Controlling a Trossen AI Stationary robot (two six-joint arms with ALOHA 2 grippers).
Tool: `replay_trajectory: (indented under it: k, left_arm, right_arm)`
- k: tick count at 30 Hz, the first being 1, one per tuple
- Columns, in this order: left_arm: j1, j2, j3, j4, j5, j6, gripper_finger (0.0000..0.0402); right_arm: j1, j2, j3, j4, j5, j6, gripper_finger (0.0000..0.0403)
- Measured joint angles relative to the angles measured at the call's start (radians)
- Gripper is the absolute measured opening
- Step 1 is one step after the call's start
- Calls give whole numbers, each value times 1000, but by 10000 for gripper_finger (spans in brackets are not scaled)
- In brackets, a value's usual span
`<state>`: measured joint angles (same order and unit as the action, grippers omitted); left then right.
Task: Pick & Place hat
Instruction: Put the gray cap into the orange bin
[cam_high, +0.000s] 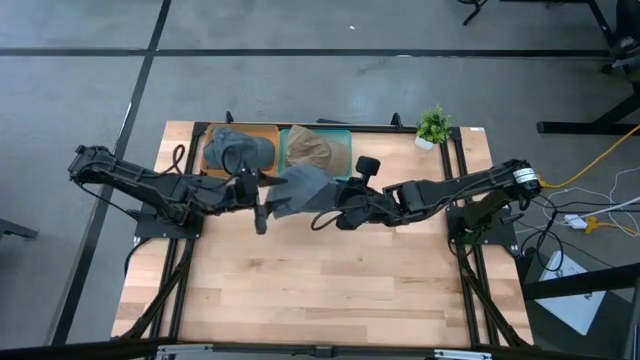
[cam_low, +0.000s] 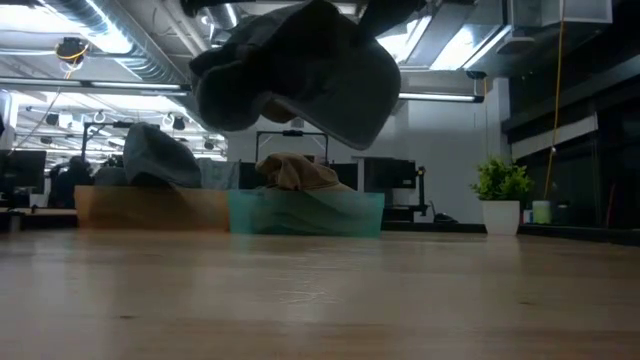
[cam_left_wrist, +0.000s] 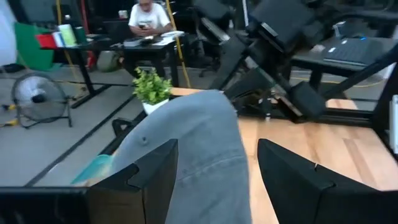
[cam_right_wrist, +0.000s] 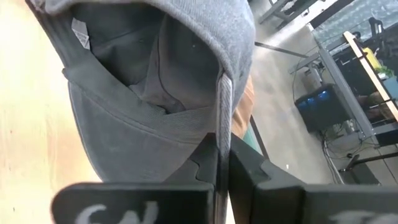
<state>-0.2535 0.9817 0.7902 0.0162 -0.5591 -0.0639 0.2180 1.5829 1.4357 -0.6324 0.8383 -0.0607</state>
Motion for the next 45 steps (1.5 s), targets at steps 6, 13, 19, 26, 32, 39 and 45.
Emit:
replay_trajectory:
  k: [6,13,19,26,32,39,45]
  left_arm:
    - [0,6,0,-18,-64,22,216]
    - [-8,-72,0,-63,-86,107,216]
    - [9,-140,0,-232,-29,-36,216]
    - [84,-76,0,-334,147,-98,216]
    - [166,-19,0,-318,164,-101,216]
    - [240,47,0,-190,346,-139,216]
    - [256,68,0,-144,337,-174,202]
  right_arm:
    - [1,0,0,8,0,-37,19]
    - [2,-5,0,-2,-1,-108,19]
    - [2,-14,0,-28,-1,-119,19]
    - [2,-14,0,-16,-34,-161,19]
    - [3,-14,0,-7,-93,-187,19]
    - [3,-14,0,149,-151,-246,19]
    - [3,-14,0,159,-160,-262,19]
